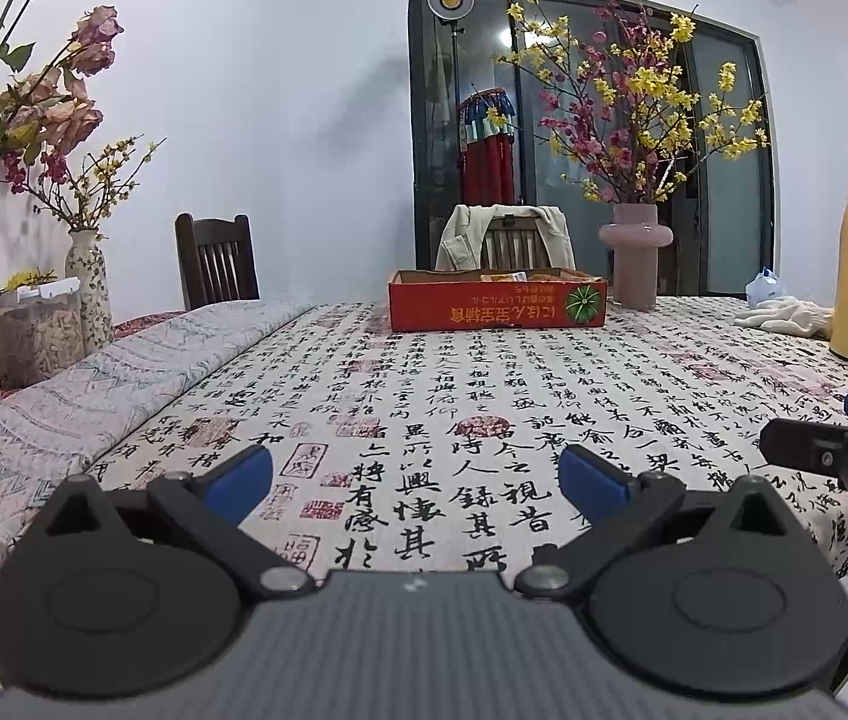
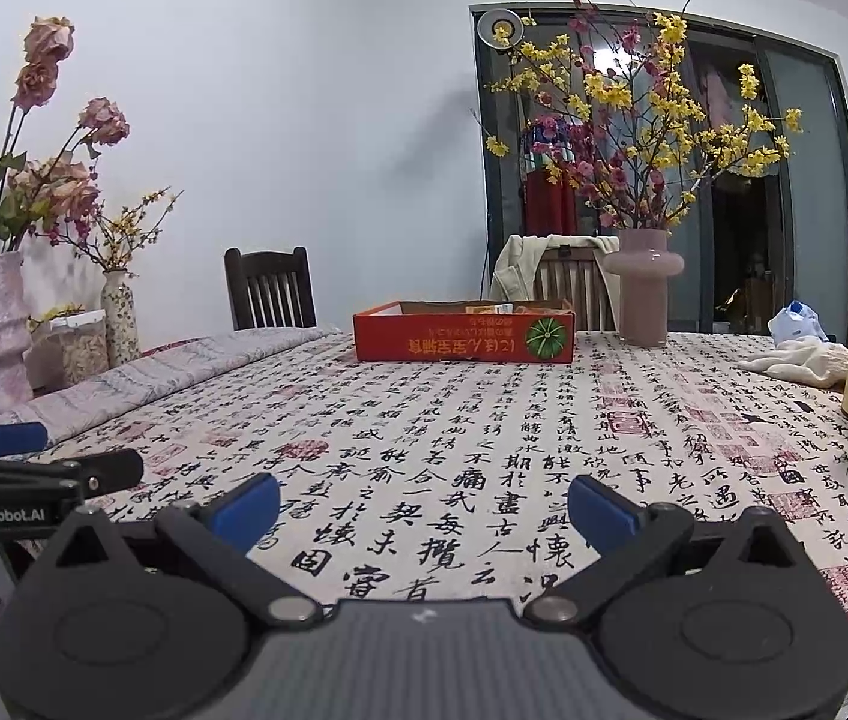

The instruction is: Organize snacks

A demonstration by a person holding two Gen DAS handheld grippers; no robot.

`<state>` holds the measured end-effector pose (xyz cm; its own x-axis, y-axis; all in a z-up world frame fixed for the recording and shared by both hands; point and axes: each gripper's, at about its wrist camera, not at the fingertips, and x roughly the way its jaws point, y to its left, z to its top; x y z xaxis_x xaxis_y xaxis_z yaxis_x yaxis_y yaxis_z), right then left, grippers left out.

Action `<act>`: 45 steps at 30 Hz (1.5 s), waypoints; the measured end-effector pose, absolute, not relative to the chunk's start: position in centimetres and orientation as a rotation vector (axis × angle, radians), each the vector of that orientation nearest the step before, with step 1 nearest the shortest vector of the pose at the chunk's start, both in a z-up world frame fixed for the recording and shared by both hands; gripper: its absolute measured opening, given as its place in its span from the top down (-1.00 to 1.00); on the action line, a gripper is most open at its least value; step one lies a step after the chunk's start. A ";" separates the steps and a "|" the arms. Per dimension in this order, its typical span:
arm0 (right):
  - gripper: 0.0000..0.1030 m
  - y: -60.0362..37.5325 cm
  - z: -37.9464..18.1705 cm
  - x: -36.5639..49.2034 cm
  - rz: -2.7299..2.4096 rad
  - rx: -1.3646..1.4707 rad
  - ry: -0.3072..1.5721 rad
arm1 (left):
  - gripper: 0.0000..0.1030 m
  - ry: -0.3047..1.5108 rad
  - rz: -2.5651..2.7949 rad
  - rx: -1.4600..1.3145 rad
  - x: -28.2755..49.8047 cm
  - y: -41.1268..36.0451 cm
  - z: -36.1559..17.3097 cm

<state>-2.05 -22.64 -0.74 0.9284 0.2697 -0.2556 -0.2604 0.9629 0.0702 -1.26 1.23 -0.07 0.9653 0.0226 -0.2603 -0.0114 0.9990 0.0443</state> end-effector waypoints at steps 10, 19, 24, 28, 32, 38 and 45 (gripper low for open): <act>-0.99 -22.7 -0.8 -1.9 0.276 0.038 0.268 | -1.00 0.260 0.018 0.047 -1.4 1.2 -0.1; -0.99 -22.9 -0.8 -1.8 0.274 0.041 0.276 | -1.00 0.254 0.024 0.042 -1.5 1.2 -0.1; -0.99 -23.0 -0.8 -1.7 0.281 0.046 0.285 | -1.00 0.255 0.023 0.043 -1.5 1.2 -0.2; -0.99 -23.1 -0.9 -1.7 0.279 0.047 0.283 | -1.00 0.257 0.024 0.043 -1.6 1.2 -0.1; -0.99 -23.0 -0.9 -1.8 0.275 0.043 0.277 | -1.00 0.259 0.025 0.045 -1.6 1.2 -0.1; -0.99 -23.0 -0.9 -1.9 0.276 0.047 0.277 | -1.00 0.258 0.024 0.046 -1.6 1.2 -0.1; -0.99 -23.1 -0.9 -1.9 0.276 0.047 0.280 | -1.00 0.245 0.024 0.051 -1.6 1.1 0.0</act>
<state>-1.88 -23.06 -0.92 0.9237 0.2751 -0.2667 -0.2622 0.9614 0.0835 -1.59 1.14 0.00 0.9700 0.0303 -0.2413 -0.0178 0.9984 0.0539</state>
